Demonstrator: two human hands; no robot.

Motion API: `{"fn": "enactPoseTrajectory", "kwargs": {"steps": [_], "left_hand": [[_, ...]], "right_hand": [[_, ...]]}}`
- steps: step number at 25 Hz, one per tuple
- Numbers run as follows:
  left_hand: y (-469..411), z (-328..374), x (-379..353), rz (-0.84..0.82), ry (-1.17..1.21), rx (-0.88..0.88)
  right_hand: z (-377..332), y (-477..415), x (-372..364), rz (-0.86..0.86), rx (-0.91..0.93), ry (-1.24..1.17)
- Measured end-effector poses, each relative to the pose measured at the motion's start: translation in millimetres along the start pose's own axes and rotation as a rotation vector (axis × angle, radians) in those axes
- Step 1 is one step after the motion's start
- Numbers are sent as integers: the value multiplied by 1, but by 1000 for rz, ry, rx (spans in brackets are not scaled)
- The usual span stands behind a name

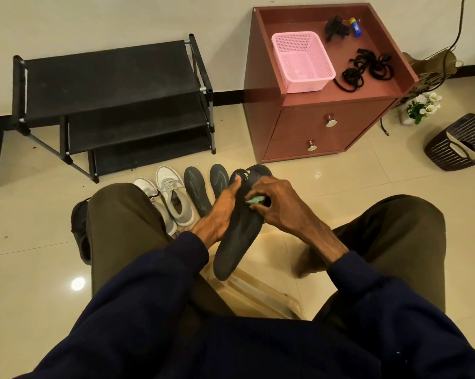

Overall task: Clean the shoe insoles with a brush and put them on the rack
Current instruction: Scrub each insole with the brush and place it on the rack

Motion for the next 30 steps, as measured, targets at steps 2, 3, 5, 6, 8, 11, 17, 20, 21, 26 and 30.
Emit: {"fn": "enactPoseTrajectory", "kwargs": {"steps": [2, 3, 5, 6, 8, 11, 17, 20, 21, 26, 30], "left_hand": [[0, -1, -3, -21, 39, 34], [1, -1, -5, -36, 62, 48], [0, -2, -7, -33, 70, 53], [0, -2, -6, -18, 55, 50], [-2, -3, -3, 0, 8, 36], [-3, -3, 0, 13, 5, 15], [1, -3, -9, -39, 50, 81], [1, 0, -8, 36, 10, 35], [0, 0, -7, 49, -5, 30], [5, 6, -14, -17, 22, 37], [8, 9, -13, -6, 33, 35]], "right_hand": [[3, -2, 4, 61, -34, 22], [7, -3, 6, 129, -79, 46], [13, -2, 11, 236, -152, 71], [12, -1, 10, 234, -146, 58], [0, 1, 4, 77, -89, -17], [-9, 1, 1, -104, -67, -102], [9, 0, 14, 197, -207, 114], [-13, 5, 2, 0, -109, 39], [-18, 7, 1, -63, -95, 19], [-9, -4, 17, 128, -266, 245], [-11, -4, 15, 187, -260, 217]]}}
Point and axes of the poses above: each hand's wrist, its own y-axis away from the middle knuckle, its own x-axis out of the back of the hand, z = x × y, the point moved 2 cm from there along -y, towards the middle knuckle, and after that the axes turned 11 degrees about -z, right-handed, at the moved point
